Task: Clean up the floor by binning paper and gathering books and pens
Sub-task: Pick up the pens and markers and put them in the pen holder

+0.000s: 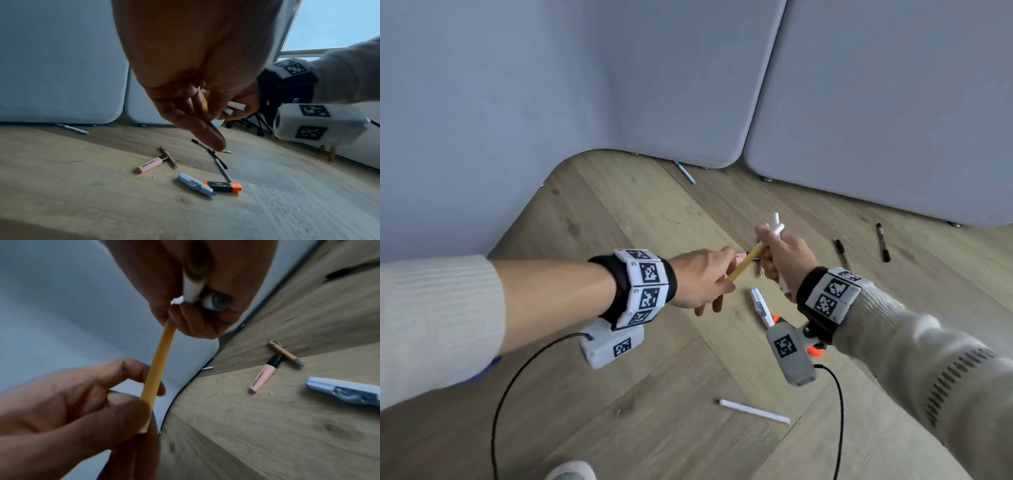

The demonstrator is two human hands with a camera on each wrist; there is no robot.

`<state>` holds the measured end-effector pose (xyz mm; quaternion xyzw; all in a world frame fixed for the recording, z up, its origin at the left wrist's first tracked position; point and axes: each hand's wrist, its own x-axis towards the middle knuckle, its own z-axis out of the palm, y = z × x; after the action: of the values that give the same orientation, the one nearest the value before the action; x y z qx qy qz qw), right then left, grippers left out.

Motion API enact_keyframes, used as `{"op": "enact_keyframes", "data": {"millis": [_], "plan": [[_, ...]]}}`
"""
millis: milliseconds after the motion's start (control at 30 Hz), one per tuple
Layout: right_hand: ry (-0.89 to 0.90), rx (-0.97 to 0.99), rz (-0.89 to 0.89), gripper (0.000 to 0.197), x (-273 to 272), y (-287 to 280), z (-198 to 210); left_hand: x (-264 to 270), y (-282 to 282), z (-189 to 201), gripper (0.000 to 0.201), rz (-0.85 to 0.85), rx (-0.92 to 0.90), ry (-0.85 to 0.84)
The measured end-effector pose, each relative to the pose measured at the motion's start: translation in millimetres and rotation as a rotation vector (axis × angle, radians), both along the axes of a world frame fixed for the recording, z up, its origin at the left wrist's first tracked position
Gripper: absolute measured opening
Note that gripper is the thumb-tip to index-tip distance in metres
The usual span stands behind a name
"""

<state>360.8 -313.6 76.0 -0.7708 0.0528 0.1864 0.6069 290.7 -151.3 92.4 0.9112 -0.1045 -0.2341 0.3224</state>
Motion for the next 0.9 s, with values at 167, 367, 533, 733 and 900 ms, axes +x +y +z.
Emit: {"op": "enact_keyframes", "data": {"millis": [167, 367, 533, 733, 900], "plan": [[0.005, -0.129, 0.182, 0.019, -3, 34, 0, -27, 50, -9, 0.029, -0.026, 0.214, 0.057], [-0.170, -0.995, 1.211, 0.038, -92, 6, -82, -115, 157, -77, 0.055, 0.320, 0.817, 0.041], [-0.138, -1.099, 1.529, 0.063, -168, -43, -144, -178, 209, -111, 0.103, 0.705, 0.859, 0.340], [-0.247, -1.132, 1.477, 0.033, -141, -38, -139, -194, 231, -125, 0.084, 0.812, 0.875, 0.169], [-0.240, -0.857, 1.059, 0.007, -105, -15, -114, -188, 255, -121, 0.078, 1.444, 0.652, 0.037]]}}
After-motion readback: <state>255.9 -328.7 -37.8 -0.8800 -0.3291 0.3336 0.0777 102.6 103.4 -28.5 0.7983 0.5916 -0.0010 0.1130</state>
